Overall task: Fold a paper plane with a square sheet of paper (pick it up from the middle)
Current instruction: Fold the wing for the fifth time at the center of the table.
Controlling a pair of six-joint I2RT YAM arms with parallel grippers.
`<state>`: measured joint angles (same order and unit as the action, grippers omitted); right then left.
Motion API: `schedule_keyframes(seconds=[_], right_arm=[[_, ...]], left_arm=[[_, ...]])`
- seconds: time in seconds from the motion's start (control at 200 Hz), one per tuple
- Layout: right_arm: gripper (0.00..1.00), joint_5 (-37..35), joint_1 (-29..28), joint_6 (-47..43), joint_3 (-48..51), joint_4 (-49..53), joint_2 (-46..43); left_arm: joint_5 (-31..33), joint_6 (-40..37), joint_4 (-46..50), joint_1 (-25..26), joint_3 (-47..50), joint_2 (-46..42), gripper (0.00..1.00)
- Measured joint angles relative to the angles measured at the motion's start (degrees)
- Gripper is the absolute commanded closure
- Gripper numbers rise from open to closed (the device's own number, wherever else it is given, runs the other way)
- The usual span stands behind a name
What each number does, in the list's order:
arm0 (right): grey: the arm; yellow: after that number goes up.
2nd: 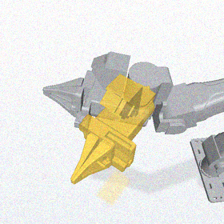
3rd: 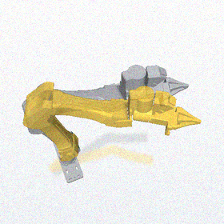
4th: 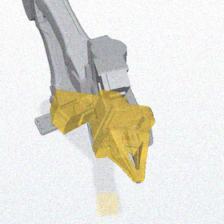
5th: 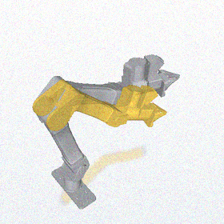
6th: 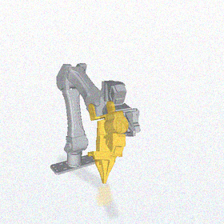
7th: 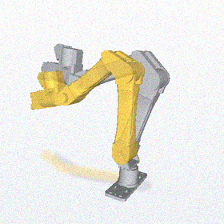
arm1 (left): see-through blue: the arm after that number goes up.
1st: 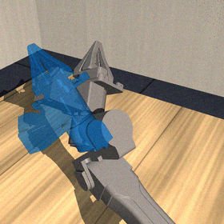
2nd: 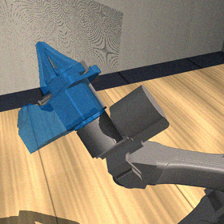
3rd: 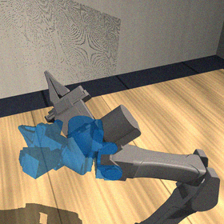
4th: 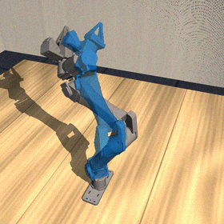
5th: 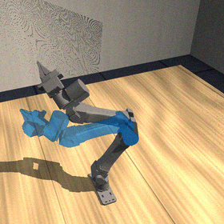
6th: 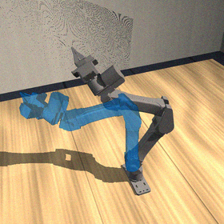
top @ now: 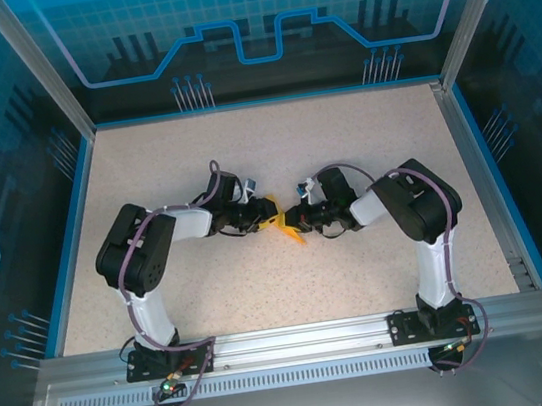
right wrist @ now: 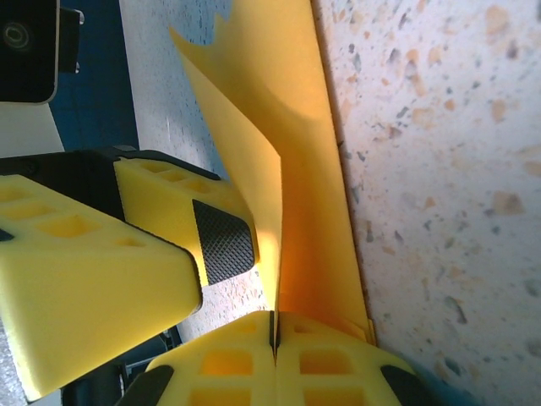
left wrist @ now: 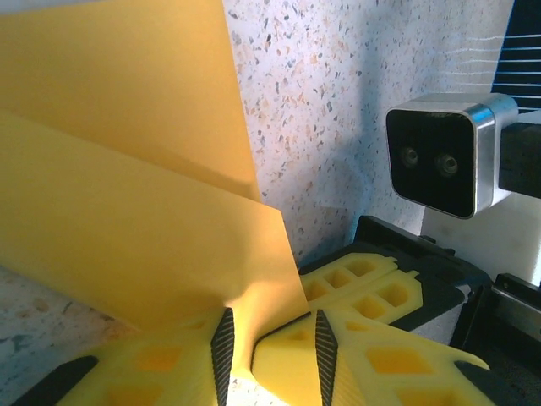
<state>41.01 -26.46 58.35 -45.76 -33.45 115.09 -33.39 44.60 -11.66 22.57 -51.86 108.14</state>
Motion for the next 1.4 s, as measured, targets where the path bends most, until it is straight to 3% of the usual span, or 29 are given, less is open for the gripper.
schedule_keyframes(seconds=[0.54,0.825,1.401], right_arm=[[0.84,1.36,0.15,-0.98,-1.95,3.56,0.07],[0.81,1.70,0.15,-3.65,-3.19,7.26,-0.48],[0.74,-2.36,0.22,-20.98,-3.85,24.83,-6.80]], left_arm=[[1.05,0.00,3.19,0.11,-1.38,0.70,0.68],[1.20,0.00,4.74,0.11,-2.43,1.29,0.69],[1.20,0.00,5.68,0.37,-3.48,1.81,0.69]])
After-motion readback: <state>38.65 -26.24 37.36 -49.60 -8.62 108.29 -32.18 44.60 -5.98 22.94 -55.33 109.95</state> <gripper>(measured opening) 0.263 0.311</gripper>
